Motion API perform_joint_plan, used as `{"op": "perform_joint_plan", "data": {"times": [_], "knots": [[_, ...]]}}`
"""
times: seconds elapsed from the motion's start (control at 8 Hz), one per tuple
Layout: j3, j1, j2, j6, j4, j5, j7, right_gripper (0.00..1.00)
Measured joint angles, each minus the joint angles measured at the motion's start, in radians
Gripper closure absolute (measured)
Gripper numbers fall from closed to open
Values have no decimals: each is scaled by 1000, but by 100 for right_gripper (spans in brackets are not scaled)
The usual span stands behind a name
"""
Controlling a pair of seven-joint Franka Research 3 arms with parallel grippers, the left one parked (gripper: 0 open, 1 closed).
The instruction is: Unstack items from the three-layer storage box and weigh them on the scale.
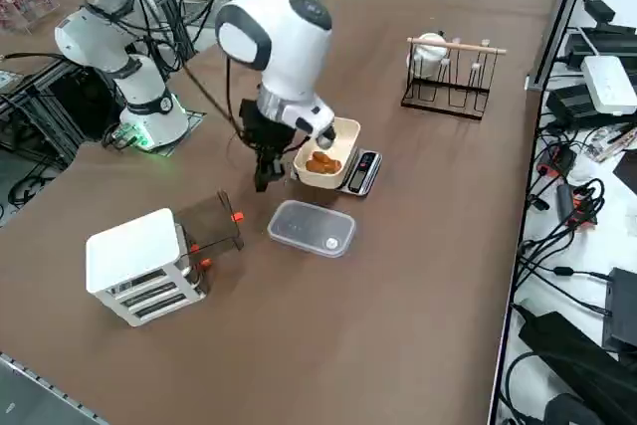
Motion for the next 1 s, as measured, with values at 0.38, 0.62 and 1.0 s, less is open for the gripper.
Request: {"op": "perform_joint_plan", "data": {"times": [0.38, 0.62, 1.0], "knots": [[0, -62, -33, 116, -110, -63, -81, 99], [0, -92, -35, 150, -135, -105, -87, 99], [0, -145, -40, 150, -141, -109, -104, 99]]}}
